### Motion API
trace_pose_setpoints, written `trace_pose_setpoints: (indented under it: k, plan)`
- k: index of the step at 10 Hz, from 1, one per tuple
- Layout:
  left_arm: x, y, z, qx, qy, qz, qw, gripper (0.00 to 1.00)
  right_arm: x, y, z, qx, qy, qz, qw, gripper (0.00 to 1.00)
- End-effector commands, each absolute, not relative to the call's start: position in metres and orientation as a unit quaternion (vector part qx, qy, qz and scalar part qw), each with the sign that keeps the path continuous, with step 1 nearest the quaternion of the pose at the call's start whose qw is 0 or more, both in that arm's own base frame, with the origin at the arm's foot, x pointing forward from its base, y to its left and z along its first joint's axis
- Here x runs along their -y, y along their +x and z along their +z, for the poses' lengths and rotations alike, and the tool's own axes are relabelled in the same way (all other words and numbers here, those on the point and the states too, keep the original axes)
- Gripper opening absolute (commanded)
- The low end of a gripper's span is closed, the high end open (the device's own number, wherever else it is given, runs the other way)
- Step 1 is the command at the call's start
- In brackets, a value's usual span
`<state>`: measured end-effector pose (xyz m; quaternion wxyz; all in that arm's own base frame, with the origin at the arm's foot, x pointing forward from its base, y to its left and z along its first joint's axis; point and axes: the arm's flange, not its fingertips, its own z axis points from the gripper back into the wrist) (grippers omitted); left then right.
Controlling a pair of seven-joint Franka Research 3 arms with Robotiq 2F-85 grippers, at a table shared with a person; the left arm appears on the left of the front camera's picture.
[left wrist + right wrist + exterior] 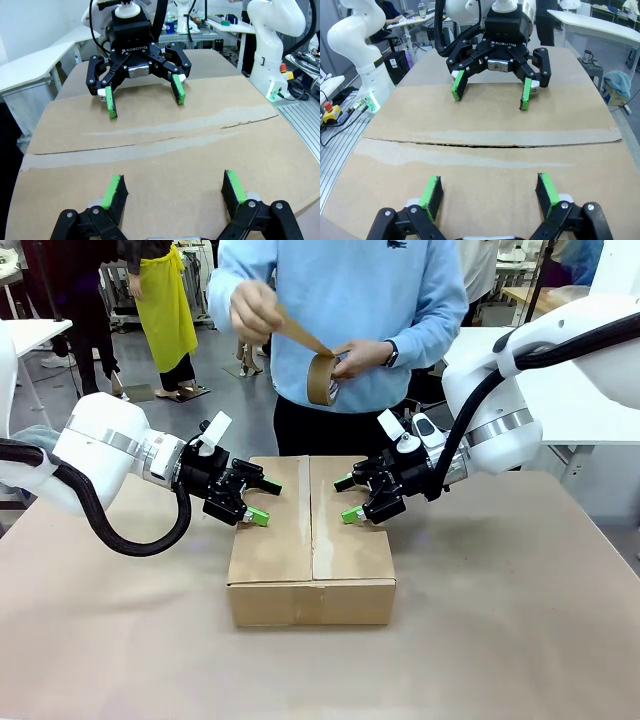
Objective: Pack the gift set into the box.
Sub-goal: Press and hold the closed box until the human finishes sealing it.
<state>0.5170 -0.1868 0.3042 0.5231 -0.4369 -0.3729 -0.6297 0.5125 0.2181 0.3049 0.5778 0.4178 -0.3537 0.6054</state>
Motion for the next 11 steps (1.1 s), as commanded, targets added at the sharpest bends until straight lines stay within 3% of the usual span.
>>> trace_pose_setpoints:
  k: [1, 11]
  plan:
    - [0.1868, 0.5153, 0.2994, 0.37, -0.435, -0.631, 0.524, 1.0, -0.2171, 0.5095, 0.2998, 0.354, 0.413, 0.603, 0.583, 1.0]
    - [0.1868, 0.5153, 0.2994, 0.37, -0.435, -0.631, 0.524, 1.0, -0.2171, 0.5095, 0.2998, 0.354, 0.413, 0.603, 0.583, 1.0]
